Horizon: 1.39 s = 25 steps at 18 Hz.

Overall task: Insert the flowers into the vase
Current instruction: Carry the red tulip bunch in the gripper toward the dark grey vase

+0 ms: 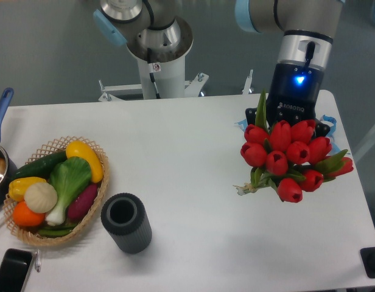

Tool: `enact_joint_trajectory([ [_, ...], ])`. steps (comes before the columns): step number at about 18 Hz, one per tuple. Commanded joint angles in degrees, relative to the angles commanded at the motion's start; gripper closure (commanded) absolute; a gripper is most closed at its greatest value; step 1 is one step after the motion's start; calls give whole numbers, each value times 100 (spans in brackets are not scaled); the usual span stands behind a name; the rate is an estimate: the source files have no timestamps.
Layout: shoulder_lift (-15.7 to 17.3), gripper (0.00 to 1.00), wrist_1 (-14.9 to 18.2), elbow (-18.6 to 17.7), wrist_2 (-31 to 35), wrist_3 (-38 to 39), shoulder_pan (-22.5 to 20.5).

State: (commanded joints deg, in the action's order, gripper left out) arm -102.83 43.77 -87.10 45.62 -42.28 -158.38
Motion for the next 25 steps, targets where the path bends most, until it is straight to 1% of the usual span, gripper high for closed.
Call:
enact_joint_trajectory([
  [14, -9, 60, 0, -44, 0, -9, 44],
  [18, -70, 60, 0, -35, 17, 0, 228],
  [23, -79, 60, -17, 26, 18, 9, 351],
  [25, -79, 60, -35, 53, 26, 9, 465],
])
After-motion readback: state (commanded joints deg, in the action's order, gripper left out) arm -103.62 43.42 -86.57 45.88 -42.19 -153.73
